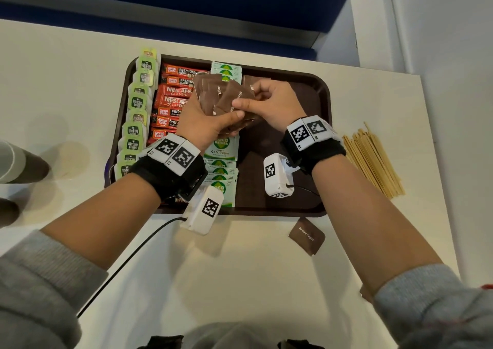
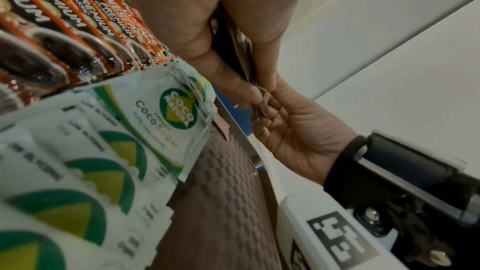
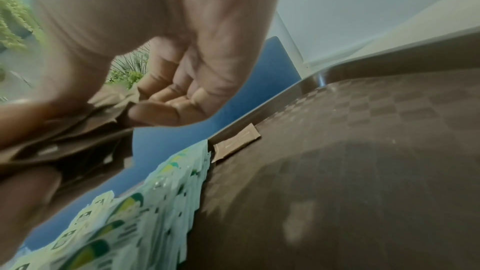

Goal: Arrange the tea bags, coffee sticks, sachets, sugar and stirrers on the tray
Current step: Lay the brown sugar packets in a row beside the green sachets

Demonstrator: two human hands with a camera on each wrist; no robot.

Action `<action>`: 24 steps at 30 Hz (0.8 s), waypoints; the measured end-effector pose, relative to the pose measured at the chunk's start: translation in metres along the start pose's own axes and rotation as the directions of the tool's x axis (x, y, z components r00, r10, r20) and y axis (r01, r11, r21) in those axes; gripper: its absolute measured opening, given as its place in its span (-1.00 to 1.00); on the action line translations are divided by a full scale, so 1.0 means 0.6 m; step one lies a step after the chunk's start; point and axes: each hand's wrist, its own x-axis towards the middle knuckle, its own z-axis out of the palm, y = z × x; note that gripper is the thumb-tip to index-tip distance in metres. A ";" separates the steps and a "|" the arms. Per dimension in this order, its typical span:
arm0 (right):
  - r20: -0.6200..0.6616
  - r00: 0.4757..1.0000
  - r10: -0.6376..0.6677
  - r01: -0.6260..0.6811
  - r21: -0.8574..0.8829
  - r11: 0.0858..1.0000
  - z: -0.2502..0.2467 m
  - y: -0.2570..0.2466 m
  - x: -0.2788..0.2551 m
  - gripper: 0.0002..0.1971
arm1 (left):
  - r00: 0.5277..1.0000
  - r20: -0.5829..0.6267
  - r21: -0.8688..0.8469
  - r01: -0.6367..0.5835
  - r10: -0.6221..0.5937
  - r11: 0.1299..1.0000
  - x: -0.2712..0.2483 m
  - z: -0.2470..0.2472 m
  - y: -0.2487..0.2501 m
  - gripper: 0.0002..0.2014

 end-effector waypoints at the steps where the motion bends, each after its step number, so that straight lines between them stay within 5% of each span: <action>1: 0.006 1.000 -0.005 0.005 -0.004 1.000 0.000 0.000 -0.001 -0.82 | 1.000 0.009 0.011 -0.005 0.005 1.000 -0.001 0.000 -0.001 -0.47; 5: 0.030 0.999 -0.025 0.024 0.022 0.999 -0.001 -0.002 -0.009 -0.93 | 1.000 -0.008 -0.017 -0.014 0.014 1.000 -0.006 0.002 0.002 -0.66; 15: 0.029 0.999 -0.018 0.015 0.102 0.995 -0.006 -0.004 -0.021 -0.70 | 0.999 -0.047 -0.034 -0.014 0.012 0.999 -0.009 -0.004 -0.001 -0.69; 24: -0.065 0.990 -0.128 0.132 0.071 0.989 -0.021 -0.007 -0.017 -0.83 | 0.996 -0.090 0.023 -0.007 0.009 1.000 -0.006 -0.013 -0.004 -0.45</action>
